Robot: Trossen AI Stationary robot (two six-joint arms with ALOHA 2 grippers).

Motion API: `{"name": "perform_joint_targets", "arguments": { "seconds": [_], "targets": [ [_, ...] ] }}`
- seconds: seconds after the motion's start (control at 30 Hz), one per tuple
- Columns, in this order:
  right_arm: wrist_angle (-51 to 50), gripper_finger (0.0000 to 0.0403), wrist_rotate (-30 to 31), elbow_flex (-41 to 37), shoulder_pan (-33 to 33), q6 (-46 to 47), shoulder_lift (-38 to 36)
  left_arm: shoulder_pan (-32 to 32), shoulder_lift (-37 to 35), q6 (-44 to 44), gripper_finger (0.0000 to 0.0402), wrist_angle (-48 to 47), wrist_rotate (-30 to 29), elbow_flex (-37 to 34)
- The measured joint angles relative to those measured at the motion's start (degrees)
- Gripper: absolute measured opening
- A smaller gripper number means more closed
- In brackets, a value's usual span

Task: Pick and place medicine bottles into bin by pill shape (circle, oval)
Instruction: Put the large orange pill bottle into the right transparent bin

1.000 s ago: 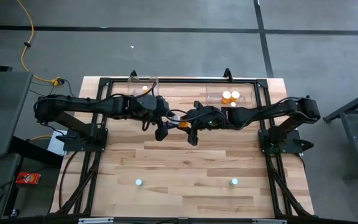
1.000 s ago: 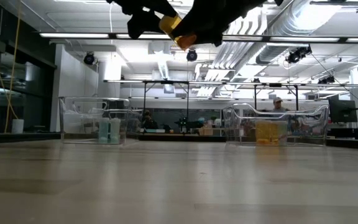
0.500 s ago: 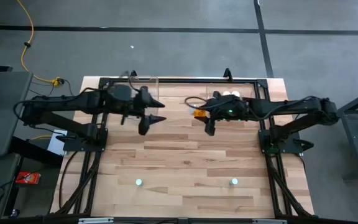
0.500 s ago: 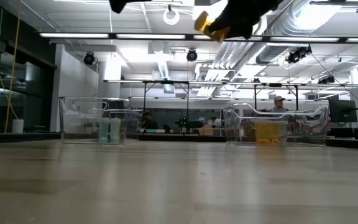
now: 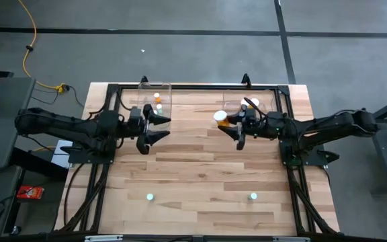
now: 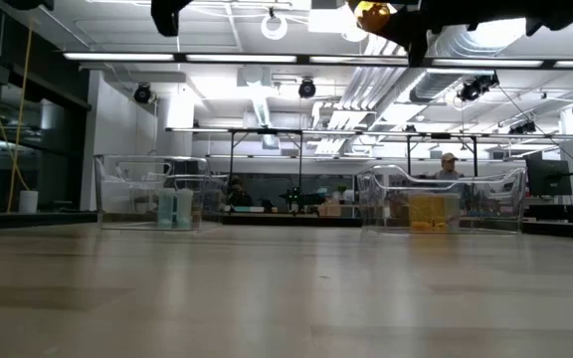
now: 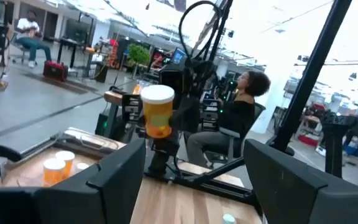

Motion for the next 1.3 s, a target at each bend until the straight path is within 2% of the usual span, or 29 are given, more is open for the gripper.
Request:
{"name": "perform_joint_targets", "arguments": {
  "seconds": [0.5, 0.67, 0.77, 0.9, 0.97, 1.03, 1.13, 1.2, 1.3],
  "targets": [
    [-0.10, 0.0177, -0.03, 0.74, 0.39, -0.79, 0.10, 0.03, 0.00, -1.66, 0.0258, -0.04, 0.43, -0.31],
    [-1.28, 0.0177, 0.69, 1.65, -0.04, 5.67, 0.10, 0.03, -0.02, -2.01, 0.0258, -0.10, 0.45, -0.31],
    [-12.29, 0.0177, 4.09, 6.89, -2.24, 5.88, 0.10, 0.03, 0.00, -2.01, 0.0259, -0.10, 0.45, -0.31],
    [-37.58, 0.0177, 10.71, 17.42, -7.52, 4.74, 1.17, 0.03, 0.00, -2.16, 0.0258, -0.10, 0.47, -0.31],
    [-50.24, 0.0177, 15.08, 21.82, -11.19, 6.47, 2.35, 0.03, 0.00, -2.14, 0.0258, -0.10, 0.48, -0.31],
    [-59.26, 0.0177, 16.36, 24.65, -15.66, 9.38, 3.95, 0.03, 0.00, -2.14, 0.0258, -0.12, 0.49, -0.31],
    [-66.92, 0.0177, 11.54, 24.89, -22.89, 14.86, 6.16, 0.03, 0.00, -2.14, 0.0259, -0.38, 0.49, -0.31],
    [-66.78, 0.0177, 5.99, 22.79, -26.93, 17.23, 7.44, 0.03, 0.02, -2.14, 0.0259, -0.58, 0.49, -0.31],
    [-65.07, 0.0177, 1.22, 19.22, -30.88, 17.88, 10.33, 0.03, 0.02, -2.01, 0.0259, -0.58, 0.45, -0.31]
  ]
}}
